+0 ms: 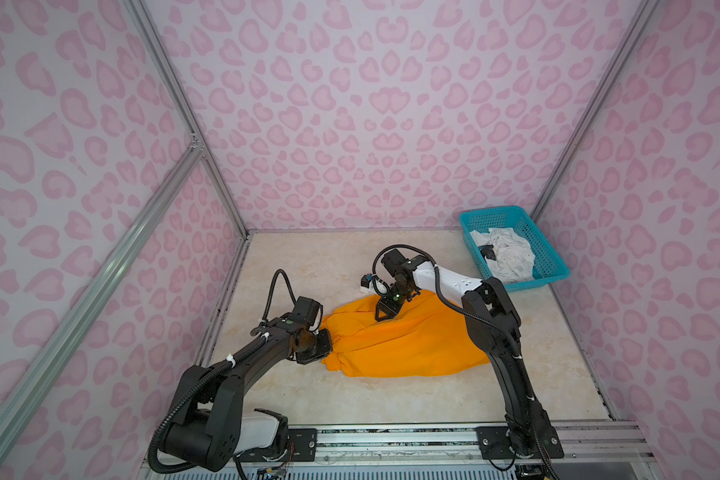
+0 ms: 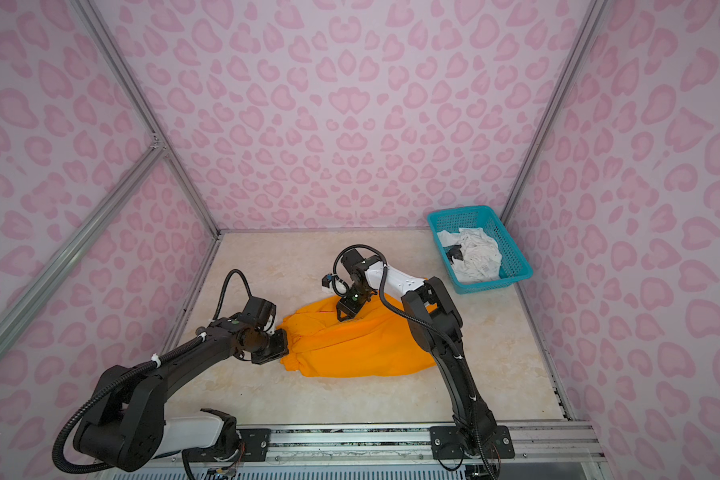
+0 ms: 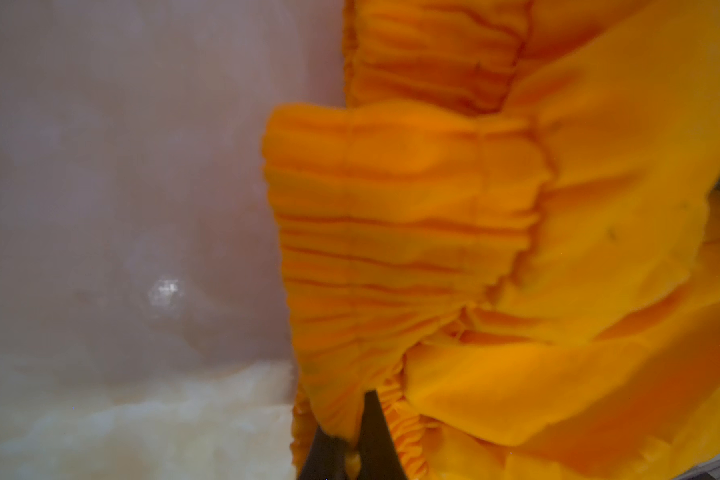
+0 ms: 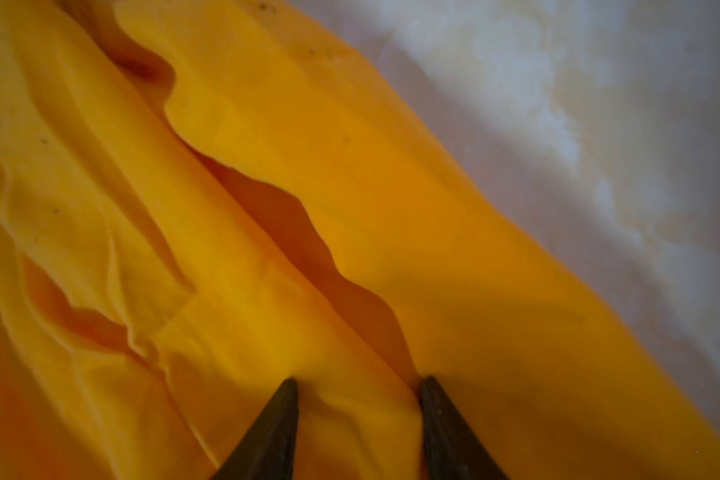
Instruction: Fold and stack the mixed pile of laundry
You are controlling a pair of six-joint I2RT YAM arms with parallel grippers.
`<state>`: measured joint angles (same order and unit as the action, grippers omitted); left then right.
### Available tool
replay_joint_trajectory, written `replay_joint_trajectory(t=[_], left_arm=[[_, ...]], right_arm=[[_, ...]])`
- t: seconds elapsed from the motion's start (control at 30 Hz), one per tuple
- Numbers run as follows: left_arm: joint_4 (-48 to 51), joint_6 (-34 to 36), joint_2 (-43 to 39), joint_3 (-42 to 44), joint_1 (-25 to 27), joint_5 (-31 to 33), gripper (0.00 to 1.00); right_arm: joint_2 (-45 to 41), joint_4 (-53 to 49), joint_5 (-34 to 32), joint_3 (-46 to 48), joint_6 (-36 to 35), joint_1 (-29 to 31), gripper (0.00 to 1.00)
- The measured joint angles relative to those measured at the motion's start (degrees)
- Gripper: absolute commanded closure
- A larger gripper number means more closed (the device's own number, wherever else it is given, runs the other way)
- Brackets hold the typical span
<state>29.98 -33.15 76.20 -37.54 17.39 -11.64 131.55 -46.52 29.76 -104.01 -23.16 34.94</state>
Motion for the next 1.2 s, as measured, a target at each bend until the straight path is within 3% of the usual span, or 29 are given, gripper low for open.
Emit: replay_joint_trajectory(t=[0.13,0.2,0.43,0.6,0.73,0.93,1.13,1.2], left_arm=[[0.4,0.3,-0.1,-0.1,0.0,0.2,0.97],[0.7,0.5,-0.3,-0.2,0.0,0.2,0.97],[2.0,1.7,-1.8,-0.2,0.0,0.3,0.97],[2.7,1.8,-2.6,-0.6,0.0,0.5,0.96],[2.7,1.7,-2.6,-0.8,0.0,0.5,0.81],[3.9,0.9,-4.2,-2.2,0.0,1.4,0.58],[6.2,0.1,-6.4,-7.4,-0.9,5.2,0.55],[6.1,0.2,-6.0,-9.5,-1.4,6.4,0.40]], right_arm=[[-0.4,0.8,-1.5,0.1,1.6,-0.3,0.94],[-1.5,1.2,-2.3,0.1,3.1,-0.6,0.99],[-5.3,6.1,-4.4,0.1,5.4,-1.1,1.00],[-2.8,7.8,-6.0,-2.8,7.4,-1.1,1.00],[2.3,7.6,-7.4,-6.9,8.7,-1.1,1.00],[3.7,7.4,-12.6,-6.6,10.7,-1.3,0.70],[-7.4,11.3,-14.8,1.8,14.8,-4.4,0.49],[-11.0,13.5,-14.8,3.6,16.4,-6.1,0.48]])
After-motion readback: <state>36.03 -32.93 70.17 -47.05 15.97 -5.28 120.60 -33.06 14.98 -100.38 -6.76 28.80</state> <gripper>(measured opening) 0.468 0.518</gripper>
